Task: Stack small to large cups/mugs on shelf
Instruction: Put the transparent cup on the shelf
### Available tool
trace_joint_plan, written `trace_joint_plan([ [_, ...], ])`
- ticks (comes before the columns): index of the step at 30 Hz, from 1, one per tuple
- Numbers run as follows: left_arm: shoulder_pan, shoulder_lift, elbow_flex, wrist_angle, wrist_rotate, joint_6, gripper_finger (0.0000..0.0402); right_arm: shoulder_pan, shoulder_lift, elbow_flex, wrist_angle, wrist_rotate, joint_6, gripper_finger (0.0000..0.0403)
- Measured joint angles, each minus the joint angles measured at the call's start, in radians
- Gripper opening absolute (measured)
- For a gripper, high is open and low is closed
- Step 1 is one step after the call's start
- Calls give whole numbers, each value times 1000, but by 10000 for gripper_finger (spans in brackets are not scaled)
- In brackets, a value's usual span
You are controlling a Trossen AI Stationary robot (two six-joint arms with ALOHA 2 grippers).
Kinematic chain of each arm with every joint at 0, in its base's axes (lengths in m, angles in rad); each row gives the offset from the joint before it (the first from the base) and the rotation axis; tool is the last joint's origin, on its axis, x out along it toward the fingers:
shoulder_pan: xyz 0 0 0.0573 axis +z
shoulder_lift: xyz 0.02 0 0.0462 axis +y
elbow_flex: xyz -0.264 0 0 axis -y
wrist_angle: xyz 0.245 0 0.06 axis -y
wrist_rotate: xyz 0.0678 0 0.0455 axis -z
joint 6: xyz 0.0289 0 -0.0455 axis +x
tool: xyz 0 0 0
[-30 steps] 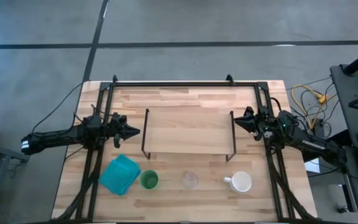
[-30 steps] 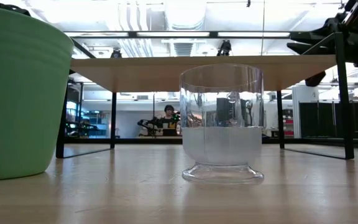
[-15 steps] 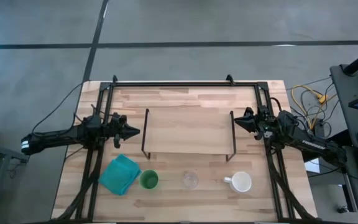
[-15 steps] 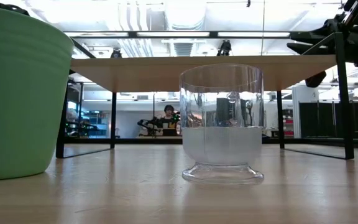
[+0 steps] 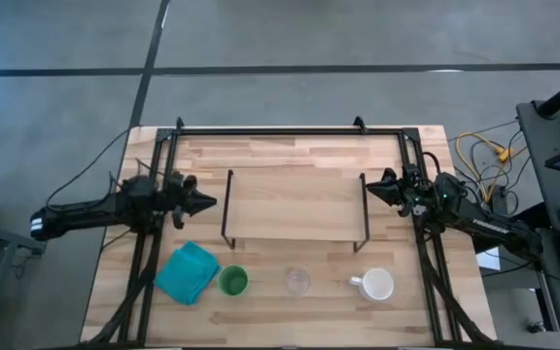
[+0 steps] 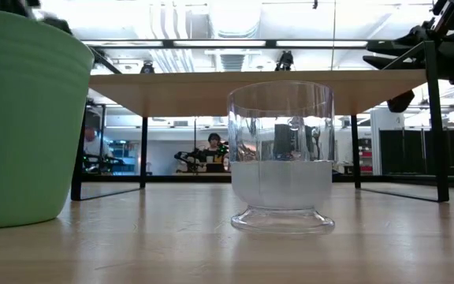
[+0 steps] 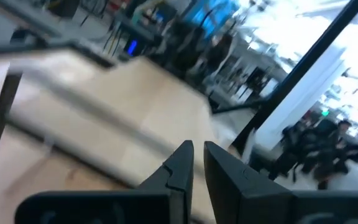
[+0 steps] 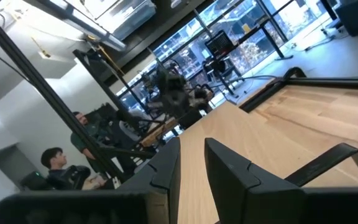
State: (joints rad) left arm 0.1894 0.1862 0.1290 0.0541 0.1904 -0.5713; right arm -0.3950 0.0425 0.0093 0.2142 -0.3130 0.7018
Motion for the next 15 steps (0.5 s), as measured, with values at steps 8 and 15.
trace_joint_plan([
  [8, -6, 201, 430, -378, 3, 130, 24, 0, 0, 0, 0, 0, -2, 68],
  [15, -59, 551, 839, -606, 14, 268, 24, 0, 0, 0, 0, 0, 13, 68],
])
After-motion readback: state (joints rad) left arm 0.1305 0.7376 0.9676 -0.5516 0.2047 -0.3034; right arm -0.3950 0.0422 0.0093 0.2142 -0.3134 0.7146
